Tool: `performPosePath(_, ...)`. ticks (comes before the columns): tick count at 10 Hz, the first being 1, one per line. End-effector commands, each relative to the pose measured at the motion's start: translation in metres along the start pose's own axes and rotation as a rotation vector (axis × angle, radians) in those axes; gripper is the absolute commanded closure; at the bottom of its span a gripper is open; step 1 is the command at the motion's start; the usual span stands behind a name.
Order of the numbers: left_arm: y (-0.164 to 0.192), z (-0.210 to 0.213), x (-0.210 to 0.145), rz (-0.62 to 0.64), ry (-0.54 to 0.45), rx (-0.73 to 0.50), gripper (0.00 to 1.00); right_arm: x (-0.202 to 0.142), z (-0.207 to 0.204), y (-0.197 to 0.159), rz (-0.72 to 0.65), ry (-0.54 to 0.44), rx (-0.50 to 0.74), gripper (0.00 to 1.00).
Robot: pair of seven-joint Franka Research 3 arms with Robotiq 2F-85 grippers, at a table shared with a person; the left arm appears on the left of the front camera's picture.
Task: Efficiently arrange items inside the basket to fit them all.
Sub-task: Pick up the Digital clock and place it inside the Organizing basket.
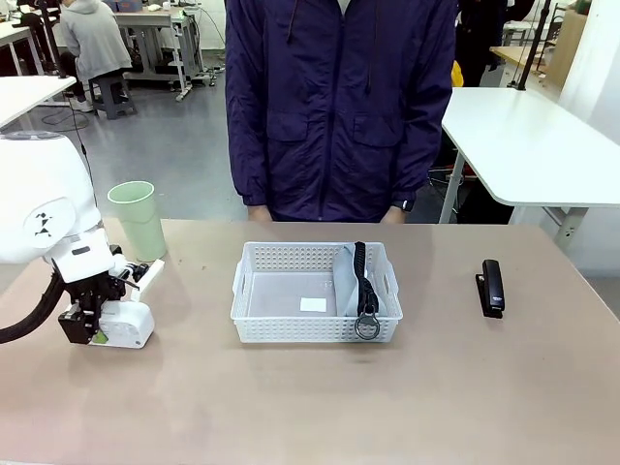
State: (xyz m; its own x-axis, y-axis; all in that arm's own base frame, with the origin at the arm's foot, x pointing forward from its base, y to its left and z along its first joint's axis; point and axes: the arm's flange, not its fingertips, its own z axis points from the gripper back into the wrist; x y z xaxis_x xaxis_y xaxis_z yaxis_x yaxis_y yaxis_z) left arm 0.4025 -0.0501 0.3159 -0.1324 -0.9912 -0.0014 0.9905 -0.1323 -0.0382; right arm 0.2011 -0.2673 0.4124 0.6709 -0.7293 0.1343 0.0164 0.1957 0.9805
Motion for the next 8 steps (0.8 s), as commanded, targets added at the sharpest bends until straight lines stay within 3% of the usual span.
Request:
performPosePath(1,-0.031,-0.007,0.0,0.016,-0.056,0.023,1.0,0.002,0.0,0.002,0.022,-0.007,0.012,0.0)
performPosePath(2,-0.037,0.004,0.0,0.029,-0.088,0.037,1.0,0.002,0.0,0.002,0.022,-0.007,0.012,0.0)
performPosePath(4,-0.071,0.067,0.015,0.075,-0.158,0.144,1.0,0.002,0.0,0.002,0.022,-0.007,0.012,0.0)
performPosePath(6,-0.1,0.143,0.028,0.114,-0.061,0.218,1.0,0.002,0.0,0.002,0.022,-0.007,0.012,0.0)
performPosePath(8,-0.097,0.192,0.029,0.126,-0.08,0.225,1.0,0.002,0.0,0.002,0.022,-0.007,0.012,0.0)
